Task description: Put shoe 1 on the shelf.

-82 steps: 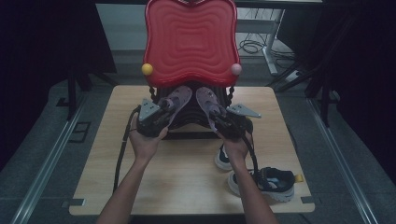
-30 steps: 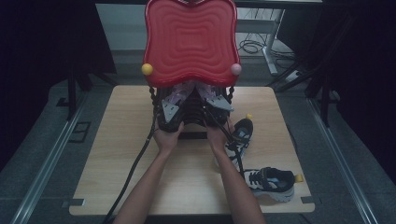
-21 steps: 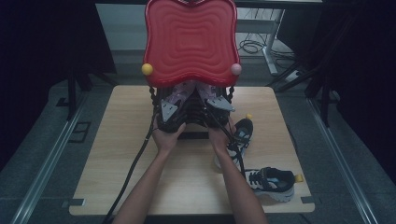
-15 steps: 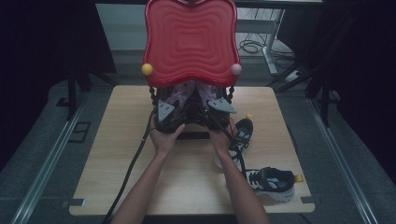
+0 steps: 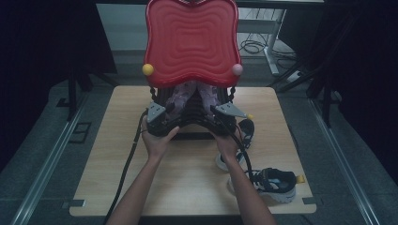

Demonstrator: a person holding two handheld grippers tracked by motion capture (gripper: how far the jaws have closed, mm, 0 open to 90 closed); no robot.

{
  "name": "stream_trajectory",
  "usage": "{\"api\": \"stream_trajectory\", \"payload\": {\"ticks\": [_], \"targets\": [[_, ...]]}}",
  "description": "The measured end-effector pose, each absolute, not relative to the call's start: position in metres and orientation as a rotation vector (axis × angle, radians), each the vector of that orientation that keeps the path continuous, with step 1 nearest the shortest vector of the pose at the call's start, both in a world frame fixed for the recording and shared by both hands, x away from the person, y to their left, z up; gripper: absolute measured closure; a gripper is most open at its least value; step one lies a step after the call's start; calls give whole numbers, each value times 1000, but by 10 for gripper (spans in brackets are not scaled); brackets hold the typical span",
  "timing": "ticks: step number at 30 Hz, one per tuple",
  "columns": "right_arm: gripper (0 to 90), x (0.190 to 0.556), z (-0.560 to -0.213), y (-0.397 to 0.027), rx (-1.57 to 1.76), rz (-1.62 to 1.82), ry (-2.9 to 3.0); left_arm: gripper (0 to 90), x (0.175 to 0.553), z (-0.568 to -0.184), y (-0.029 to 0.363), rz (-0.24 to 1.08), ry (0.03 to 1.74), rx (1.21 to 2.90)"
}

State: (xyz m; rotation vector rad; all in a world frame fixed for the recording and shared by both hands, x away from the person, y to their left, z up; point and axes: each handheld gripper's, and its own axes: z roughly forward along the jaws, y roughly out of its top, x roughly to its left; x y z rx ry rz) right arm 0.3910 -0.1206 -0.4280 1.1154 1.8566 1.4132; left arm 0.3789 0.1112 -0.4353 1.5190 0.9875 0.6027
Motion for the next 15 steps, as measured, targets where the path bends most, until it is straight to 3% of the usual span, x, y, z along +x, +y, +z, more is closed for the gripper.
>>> {"api": "stream_trajectory", "payload": {"ticks": [15], "targets": [[546,368,-427,-136,1106,1439,1967,491,346,-429,131,553,962,1573]]}}
